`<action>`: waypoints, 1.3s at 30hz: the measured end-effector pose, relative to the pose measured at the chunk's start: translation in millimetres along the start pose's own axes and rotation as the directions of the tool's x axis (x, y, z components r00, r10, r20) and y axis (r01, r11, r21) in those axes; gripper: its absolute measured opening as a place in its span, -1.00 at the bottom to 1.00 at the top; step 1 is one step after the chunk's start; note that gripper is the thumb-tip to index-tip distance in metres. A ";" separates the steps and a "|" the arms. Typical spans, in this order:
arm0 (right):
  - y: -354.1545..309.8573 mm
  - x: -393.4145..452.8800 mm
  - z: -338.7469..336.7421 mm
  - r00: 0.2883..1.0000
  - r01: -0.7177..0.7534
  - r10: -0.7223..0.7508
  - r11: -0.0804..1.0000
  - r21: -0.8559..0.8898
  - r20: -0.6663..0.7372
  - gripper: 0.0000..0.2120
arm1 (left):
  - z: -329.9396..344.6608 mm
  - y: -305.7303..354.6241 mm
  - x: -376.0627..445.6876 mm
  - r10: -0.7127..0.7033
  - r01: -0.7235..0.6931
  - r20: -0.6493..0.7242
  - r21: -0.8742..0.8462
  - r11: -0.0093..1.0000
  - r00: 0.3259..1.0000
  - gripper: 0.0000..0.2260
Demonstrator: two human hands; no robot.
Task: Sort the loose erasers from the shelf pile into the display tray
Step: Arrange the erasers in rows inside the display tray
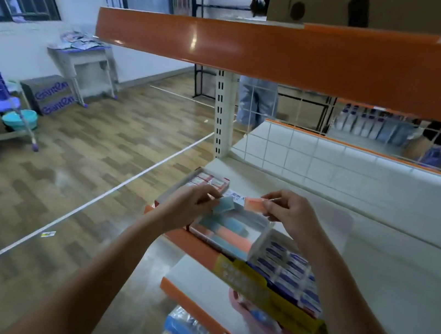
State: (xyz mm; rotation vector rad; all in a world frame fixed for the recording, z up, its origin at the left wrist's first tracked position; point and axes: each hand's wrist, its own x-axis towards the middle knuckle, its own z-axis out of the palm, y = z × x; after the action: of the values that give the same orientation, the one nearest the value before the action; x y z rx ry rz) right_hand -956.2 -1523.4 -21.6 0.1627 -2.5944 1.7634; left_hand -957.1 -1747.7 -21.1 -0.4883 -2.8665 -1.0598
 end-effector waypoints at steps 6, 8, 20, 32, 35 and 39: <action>-2.5 33.1 11.5 0.998 -0.007 0.019 0.981 -0.192 0.060 -0.93 | -10.6 -31.7 44.8 0.030 -0.031 0.096 0.012 0.999 0.995 -0.86; -2.9 37.6 12.9 0.995 -0.032 0.056 0.966 -0.257 0.087 -0.93 | -9.6 -39.1 54.2 0.066 -0.073 0.135 0.047 0.996 0.989 -0.83; -10.1 27.2 20.3 0.969 -0.185 0.246 0.714 -0.675 -0.006 -0.89 | -3.5 -45.0 88.7 0.281 -0.320 0.367 0.049 0.946 0.887 -0.79; -10.0 14.3 47.9 0.931 -0.353 0.290 0.561 -0.748 -0.222 -0.90 | 5.5 -47.7 102.9 0.460 -0.490 0.474 -0.066 0.869 0.751 -0.79; -13.6 14.4 48.1 0.934 -0.345 0.277 0.539 -0.768 -0.226 -0.89 | 7.8 -47.3 107.0 0.477 -0.507 0.474 -0.074 0.859 0.740 -0.80; -17.8 13.1 50.5 0.923 -0.374 0.306 0.566 -0.735 -0.234 -0.87 | 8.5 -48.3 109.7 0.469 -0.501 0.478 -0.067 0.863 0.743 -0.80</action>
State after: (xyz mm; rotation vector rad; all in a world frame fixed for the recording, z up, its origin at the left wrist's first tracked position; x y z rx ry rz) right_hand -964.7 -1577.9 -23.0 -0.4414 -3.1810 0.4810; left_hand -1075.6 -1746.6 -41.3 -1.5987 -2.8458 -0.8271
